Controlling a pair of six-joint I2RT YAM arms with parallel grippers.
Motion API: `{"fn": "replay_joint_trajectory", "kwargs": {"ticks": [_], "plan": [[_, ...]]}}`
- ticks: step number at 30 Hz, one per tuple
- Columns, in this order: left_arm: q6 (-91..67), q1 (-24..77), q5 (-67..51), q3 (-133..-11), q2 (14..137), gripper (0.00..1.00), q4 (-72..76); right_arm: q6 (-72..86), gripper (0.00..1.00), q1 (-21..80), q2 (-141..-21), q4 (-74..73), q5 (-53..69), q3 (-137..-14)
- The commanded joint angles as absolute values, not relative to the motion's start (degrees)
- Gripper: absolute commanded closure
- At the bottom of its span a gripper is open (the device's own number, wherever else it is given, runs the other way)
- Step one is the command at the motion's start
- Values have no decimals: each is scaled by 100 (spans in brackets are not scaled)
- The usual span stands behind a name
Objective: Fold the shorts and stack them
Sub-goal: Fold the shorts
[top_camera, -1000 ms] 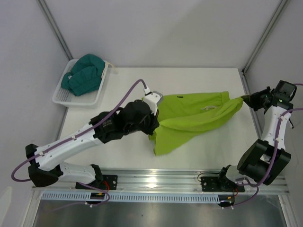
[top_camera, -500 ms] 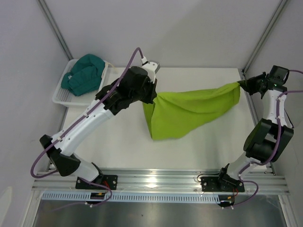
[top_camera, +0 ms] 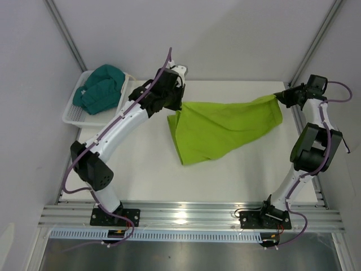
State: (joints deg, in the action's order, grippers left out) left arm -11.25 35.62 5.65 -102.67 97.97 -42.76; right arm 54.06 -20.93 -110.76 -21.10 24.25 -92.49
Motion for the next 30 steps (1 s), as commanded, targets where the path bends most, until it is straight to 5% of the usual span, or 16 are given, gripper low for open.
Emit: {"fn": "replay_joint_trajectory", "kwargs": {"ticks": [1, 11, 13, 15, 18, 19, 22, 23, 26, 30], "plan": [[-932, 3358, 808, -10521, 9975, 100, -4034, 5537, 100, -1952, -11494, -1609, 2277, -9860], [-967, 2857, 502, -10967, 10993, 100, -3744, 5836, 100, -1679, -12787, -1064, 2268, -10766], [-1002, 2734, 440, -10889, 11170, 100, -3691, 5949, 94, -1626, -12928, -836, 2197, -10810], [-1037, 2620, 352, -10951, 11442, 100, -3665, 5985, 77, -1600, -13164, -521, 2171, -10907], [-1221, 2453, 378, -11022, 11776, 100, -3700, 5950, 30, -1512, -13559, -291, 2171, -11283], [-1283, 2409, 395, -10995, 11838, 99, -3700, 5898, 25, -1486, -13657, -264, 2275, -11442], [-1564, 2259, 536, -10916, 11988, 85, -3735, 5634, 16, -1459, -13755, -53, 2548, -11716], [-1695, 2233, 580, -10916, 12023, 63, -3770, 5573, 15, -1459, -13685, -61, 2558, -11672], [-1845, 2188, 747, -10899, 12032, 29, -3832, 5309, 15, -1503, -13176, 220, 2558, -11129], [-1934, 2188, 888, -10645, 11691, 13, -3789, 4949, 14, -1643, -12368, 185, 2452, -10118]]}}
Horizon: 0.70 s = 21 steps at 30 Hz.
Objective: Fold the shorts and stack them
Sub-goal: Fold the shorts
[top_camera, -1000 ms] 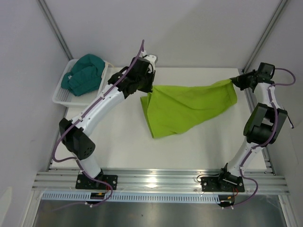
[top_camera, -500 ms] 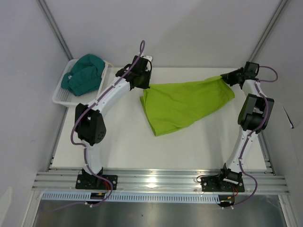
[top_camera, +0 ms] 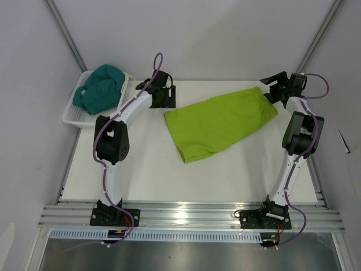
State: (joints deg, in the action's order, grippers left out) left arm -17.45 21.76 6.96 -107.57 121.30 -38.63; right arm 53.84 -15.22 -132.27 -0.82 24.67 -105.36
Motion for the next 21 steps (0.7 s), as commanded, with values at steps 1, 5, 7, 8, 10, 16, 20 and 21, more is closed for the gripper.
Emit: {"fn": "replay_joint_trajectory", "kwargs": {"ticks": [1, 5, 7, 8, 10, 16, 20, 21], "plan": [[-1942, 2188, 888, -10583, 11602, 12, -3762, 4913, 13, -1731, -12218, 185, 2443, -9681], [-1907, 2258, 545, -10196, 11084, 12, -3533, 4790, 9, -1924, -11585, 360, 2435, -8591], [-1890, 2460, 606, -10055, 10934, 12, -3542, 4677, 7, -1986, -11286, 466, 2321, -8272], [-1890, 2539, 641, -9959, 10907, 12, -3542, 4632, 7, -2004, -11224, 483, 2286, -8149], [-1933, 2750, 589, -9748, 10793, 12, -3359, 4588, 6, -2021, -11145, 597, 2311, -7902], [-2180, 3023, 44, -8939, 10538, 12, -2681, 5307, 24, -1969, -12004, 2247, 3646, -8138], [-2381, 3085, -342, -8649, 10512, 13, -2234, 5888, 32, -1776, -12707, 3530, 4262, -8682], [-2408, 3094, -395, -8570, 10520, 13, -2137, 6089, 33, -1706, -12839, 3681, 4332, -8797]]}}
